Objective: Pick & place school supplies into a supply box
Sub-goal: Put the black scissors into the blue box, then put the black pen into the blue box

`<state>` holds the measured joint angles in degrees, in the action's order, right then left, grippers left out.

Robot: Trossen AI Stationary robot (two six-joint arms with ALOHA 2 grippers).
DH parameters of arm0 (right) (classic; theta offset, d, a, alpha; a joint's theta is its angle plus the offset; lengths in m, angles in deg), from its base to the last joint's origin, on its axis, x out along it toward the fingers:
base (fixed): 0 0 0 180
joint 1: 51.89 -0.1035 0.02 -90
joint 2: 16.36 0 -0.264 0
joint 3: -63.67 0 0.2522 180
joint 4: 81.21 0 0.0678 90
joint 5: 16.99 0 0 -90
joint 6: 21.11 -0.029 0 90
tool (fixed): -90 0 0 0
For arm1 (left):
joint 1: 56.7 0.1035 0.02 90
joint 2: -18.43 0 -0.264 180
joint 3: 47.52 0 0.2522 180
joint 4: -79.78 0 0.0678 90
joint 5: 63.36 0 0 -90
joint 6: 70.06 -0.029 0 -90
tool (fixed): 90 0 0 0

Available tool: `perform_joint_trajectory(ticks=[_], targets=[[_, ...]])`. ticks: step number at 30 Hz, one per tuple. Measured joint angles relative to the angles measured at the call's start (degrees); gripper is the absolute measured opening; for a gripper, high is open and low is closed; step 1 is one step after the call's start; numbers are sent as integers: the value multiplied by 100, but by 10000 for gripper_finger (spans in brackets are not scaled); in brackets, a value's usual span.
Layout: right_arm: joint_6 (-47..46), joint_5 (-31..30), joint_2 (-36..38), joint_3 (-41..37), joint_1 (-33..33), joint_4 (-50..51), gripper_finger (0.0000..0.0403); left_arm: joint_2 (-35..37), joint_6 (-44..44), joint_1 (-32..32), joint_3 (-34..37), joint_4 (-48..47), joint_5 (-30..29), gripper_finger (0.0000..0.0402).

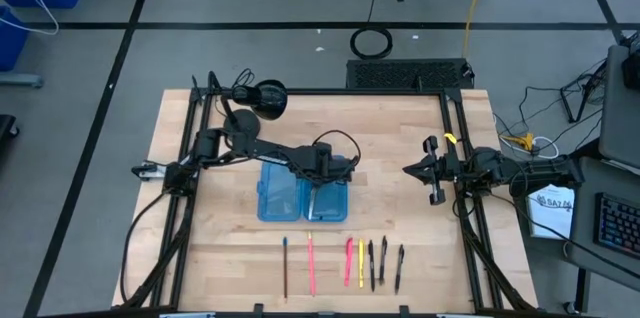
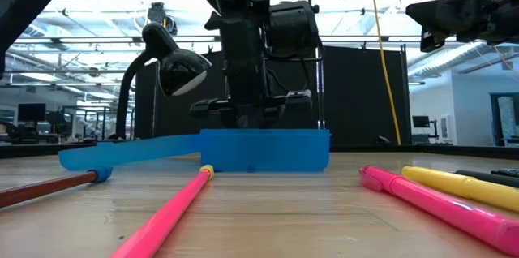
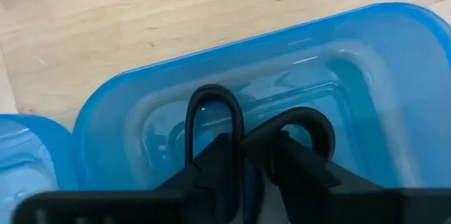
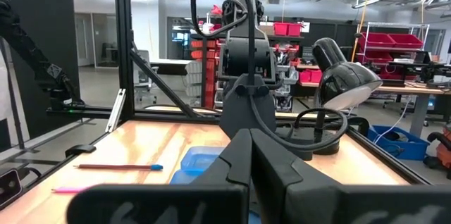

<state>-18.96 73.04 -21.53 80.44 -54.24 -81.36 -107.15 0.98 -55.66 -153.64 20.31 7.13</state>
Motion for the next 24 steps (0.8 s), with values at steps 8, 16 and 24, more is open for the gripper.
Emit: perform_joint_trajectory(ticks=[8, 16, 24], targets=[[0, 0, 0, 0, 0, 0, 0, 84, -299, 1, 2, -25, 55, 193], [9, 0, -4, 0, -2, -22, 0, 615, -989, 55, -171, -125, 89, 209], [9, 4, -11, 0, 0, 90, 0, 2183, -2454, -210, -190, -618, 129, 182]])
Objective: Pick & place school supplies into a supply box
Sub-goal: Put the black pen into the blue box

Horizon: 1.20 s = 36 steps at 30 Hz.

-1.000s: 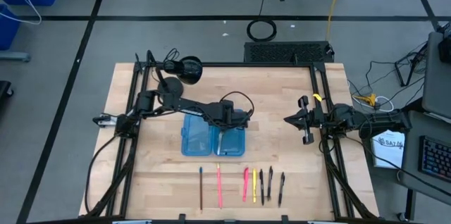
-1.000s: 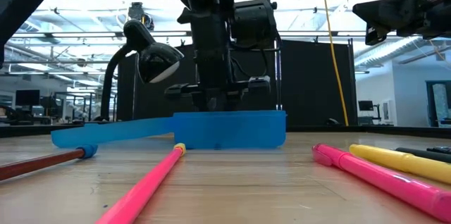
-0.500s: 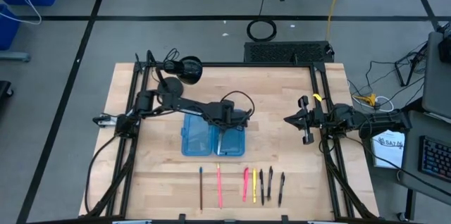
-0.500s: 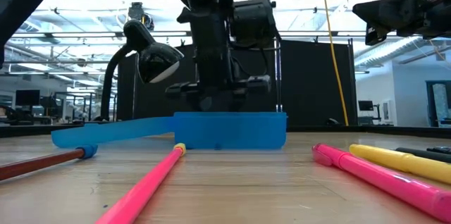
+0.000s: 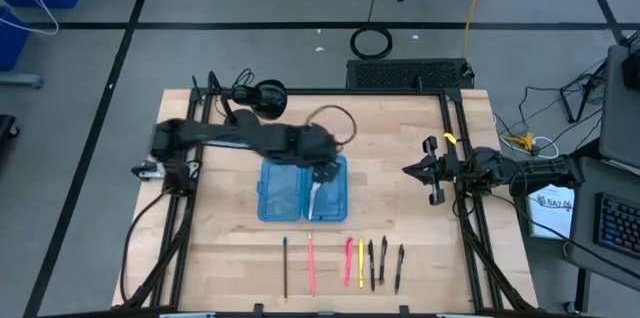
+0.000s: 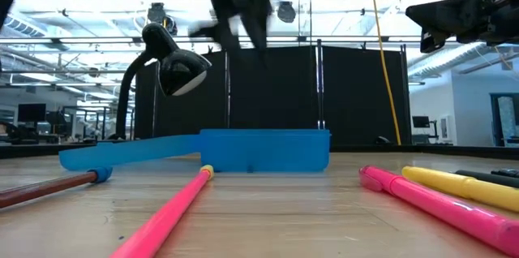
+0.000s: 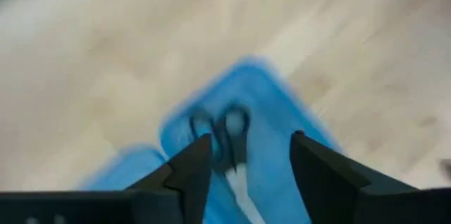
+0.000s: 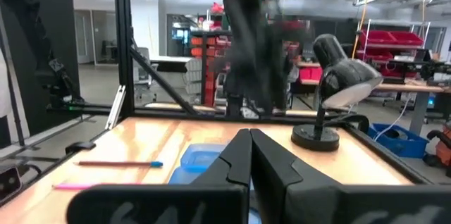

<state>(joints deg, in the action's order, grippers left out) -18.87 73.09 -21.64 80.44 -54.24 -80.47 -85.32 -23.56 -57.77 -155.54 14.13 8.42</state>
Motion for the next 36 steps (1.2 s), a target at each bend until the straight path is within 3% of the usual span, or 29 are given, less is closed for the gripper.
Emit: perform_joint_trajectory(ticks=[3, 5, 8, 10, 14, 19, 21, 32, 36], targets=[[79, -17, -9, 0, -1, 5, 0, 908, -844, -490, 104, 256, -972, 140], [163, -69, -16, 0, -1, 33, 0, 1429, -1933, -919, 344, 701, -1392, 109], [-13, -159, -33, 0, -1, 286, 0, 1995, -3516, -1539, 998, 1438, -1399, 61], [-204, -157, -61, 0, -2, 337, 0, 2354, -3917, -1824, 1523, 1798, -1163, 28], [-440, -155, -68, 0, -2, 492, 0, 3206, -4195, -2094, 2752, 2724, -964, 10], [-457, -155, -102, 0, -2, 651, 0, 4094, -4643, -2072, 4878, 4724, -55, 15], [-457, -155, -136, 0, -2, 626, 0, 4418, -4662, -2033, 5588, 5425, 44, 6], [-751, -145, -270, 0, -2, 379, 0, 6472, -4522, -2379, 8278, 7700, -779, 4], [-1163, -149, -393, 0, -2, 380, 0, 6819, -3825, -2367, 8798, 8129, -1049, 4]])
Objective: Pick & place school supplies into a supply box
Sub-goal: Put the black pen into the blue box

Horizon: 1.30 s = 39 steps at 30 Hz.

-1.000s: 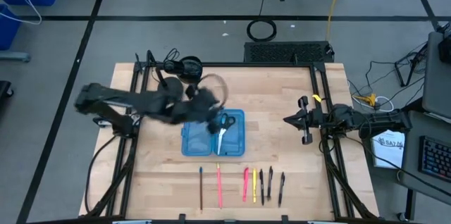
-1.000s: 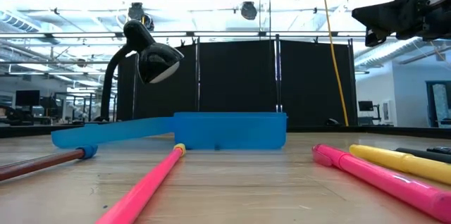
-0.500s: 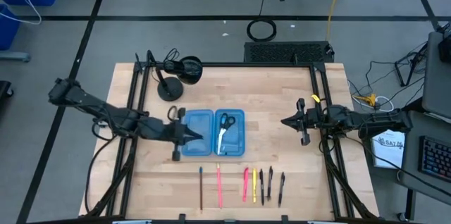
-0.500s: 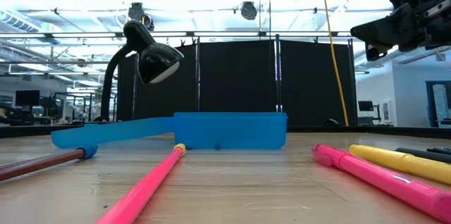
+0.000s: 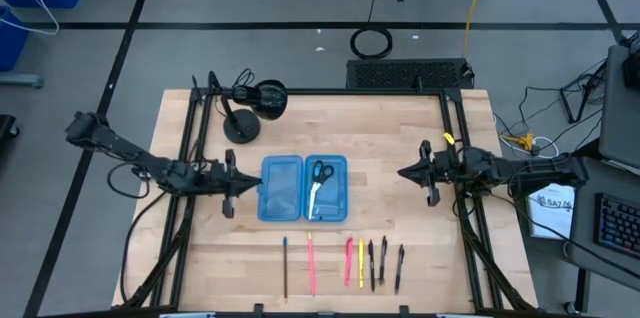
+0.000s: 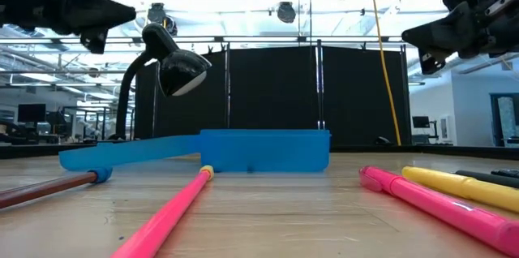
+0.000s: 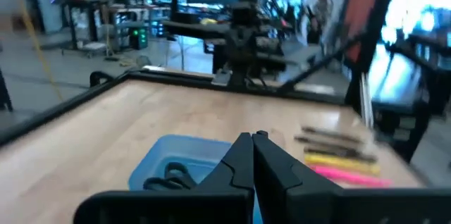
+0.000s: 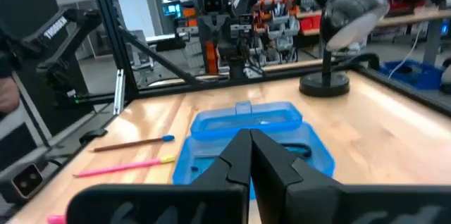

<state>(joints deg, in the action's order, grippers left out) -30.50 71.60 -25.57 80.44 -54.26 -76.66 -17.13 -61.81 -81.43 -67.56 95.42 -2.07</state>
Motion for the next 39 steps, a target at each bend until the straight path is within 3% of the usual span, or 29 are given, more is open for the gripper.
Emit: perform_joint_trajectory(ticks=[3, 9, 20, 27, 32, 36, 39], targets=[[-102, -56, -108, 0, 0, -145, 0, 51, 193, 0, 111, 18, -4, 4], [72, -157, -312, 0, 0, -321, 0, 38, -629, 29, 365, -108, 55, 8], [236, -157, -551, 0, 0, -436, 0, 23, -302, 335, 572, -457, 415, 16], [276, -180, -624, 144, -45, -1304, 0, 23, -238, 339, 572, -493, -292, 10], [336, -491, -1344, 1387, -539, -475, 0, 23, -25, 339, 572, -782, -813, 5], [-152, -603, -2569, 2675, -1248, 694, 0, -5, 223, 339, 569, -1031, -870, 21], [-774, -1228, -3571, 3795, -1873, 1866, 0, -17, 531, 339, 569, -1327, -871, 30]])
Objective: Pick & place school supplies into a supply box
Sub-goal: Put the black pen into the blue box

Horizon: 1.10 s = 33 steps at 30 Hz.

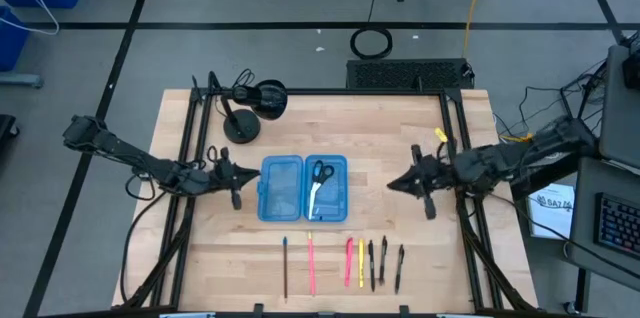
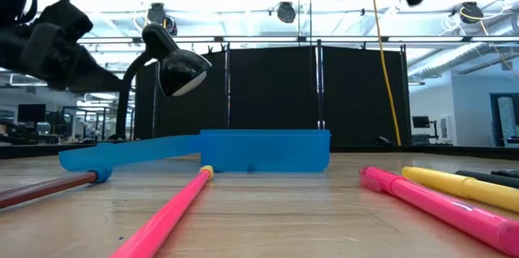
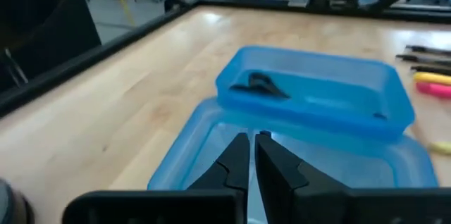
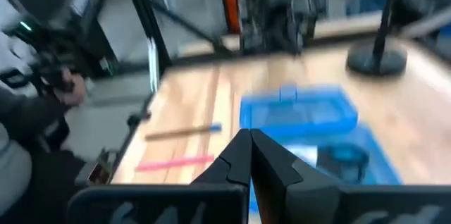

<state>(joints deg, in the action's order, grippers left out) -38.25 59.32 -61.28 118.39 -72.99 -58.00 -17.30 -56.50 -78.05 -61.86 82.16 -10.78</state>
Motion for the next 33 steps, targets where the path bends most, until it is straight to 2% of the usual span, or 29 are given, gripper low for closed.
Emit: perform_joint_trajectory(ticks=[3, 11, 16, 25, 28, 33], targets=[[-613, -311, -1079, 1149, -560, 1138, 0, -4, 110, 0, 0, -140, -55, 31], [-1710, -312, -3561, 4416, -1552, 2940, 0, 1, 24, 0, -2, 163, -635, 15], [-2976, -272, -4566, 5701, -1945, 3672, 0, 1, 11, 0, -2, 169, -730, 4], [-5853, -261, -5501, 5874, -2615, 3836, 0, 1, -692, 0, -2, 388, -779, 38], [-6646, -277, -5788, 5839, -2767, 4217, 0, 1, -798, 0, -2, 523, -779, 46], [-8738, -276, -6138, 5503, -2741, 5089, 0, 1, -630, 0, -4, 604, -779, 49]])
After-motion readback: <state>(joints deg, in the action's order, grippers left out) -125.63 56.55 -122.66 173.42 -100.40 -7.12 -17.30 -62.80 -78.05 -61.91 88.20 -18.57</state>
